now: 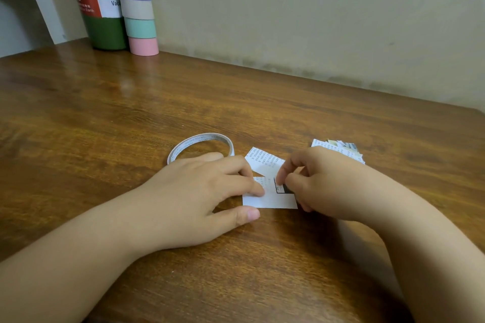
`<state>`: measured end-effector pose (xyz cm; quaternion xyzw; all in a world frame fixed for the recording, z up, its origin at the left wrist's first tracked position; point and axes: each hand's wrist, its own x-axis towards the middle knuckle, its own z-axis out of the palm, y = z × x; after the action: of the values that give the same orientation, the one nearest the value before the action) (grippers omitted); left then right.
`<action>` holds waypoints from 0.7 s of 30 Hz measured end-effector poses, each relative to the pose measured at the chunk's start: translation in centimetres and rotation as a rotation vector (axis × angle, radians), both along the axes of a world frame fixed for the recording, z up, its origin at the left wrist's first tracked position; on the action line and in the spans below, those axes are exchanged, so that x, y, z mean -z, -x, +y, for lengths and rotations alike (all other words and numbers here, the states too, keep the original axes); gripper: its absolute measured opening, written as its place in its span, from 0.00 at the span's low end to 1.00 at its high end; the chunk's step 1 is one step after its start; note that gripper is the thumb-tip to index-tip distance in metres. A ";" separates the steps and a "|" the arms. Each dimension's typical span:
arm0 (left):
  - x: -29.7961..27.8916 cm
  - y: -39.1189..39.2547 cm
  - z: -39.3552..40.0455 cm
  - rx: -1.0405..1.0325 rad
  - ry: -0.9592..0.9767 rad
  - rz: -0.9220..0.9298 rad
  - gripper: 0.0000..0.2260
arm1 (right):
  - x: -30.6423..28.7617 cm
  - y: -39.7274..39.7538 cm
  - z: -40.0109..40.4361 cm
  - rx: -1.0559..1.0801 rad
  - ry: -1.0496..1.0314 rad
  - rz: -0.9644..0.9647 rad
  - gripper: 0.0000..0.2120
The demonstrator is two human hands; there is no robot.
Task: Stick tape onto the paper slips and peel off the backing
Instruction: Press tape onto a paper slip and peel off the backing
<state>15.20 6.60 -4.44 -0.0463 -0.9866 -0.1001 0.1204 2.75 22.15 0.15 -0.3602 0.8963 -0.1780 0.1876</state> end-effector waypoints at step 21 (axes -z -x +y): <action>0.2 0.0 -0.5 0.017 -0.011 -0.009 0.21 | 0.0 0.3 0.6 -0.137 0.038 0.061 0.12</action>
<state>15.20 6.15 -4.67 -0.0538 -0.9861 -0.1066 0.1152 2.40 22.80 0.20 -0.4295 0.8714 -0.1706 0.1650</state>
